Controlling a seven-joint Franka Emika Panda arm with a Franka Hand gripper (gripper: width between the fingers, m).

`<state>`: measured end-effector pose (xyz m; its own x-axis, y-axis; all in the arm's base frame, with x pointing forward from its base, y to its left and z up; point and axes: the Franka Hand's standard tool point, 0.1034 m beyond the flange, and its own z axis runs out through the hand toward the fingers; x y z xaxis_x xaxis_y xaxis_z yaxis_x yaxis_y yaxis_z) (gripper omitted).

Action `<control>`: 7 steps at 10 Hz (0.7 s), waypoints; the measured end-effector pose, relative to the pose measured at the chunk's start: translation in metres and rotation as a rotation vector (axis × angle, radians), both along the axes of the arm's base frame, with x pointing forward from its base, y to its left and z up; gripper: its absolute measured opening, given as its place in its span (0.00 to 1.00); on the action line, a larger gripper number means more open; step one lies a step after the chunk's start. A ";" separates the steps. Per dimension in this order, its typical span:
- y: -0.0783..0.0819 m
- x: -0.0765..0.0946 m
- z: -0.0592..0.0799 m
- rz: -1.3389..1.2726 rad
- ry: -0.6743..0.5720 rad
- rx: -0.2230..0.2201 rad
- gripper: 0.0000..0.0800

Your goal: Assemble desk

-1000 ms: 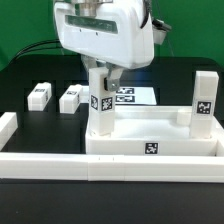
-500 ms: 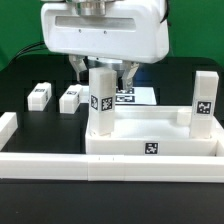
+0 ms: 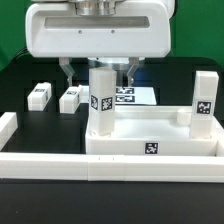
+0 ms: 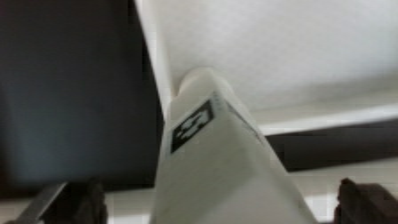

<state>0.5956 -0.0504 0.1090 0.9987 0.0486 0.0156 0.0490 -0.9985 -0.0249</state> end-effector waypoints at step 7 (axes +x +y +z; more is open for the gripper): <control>0.003 0.003 0.001 0.360 -0.018 -0.019 0.53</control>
Offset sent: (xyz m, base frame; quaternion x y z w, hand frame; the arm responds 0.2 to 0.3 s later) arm -0.0012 0.0049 0.0062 -0.0266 0.0120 -0.2096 0.9774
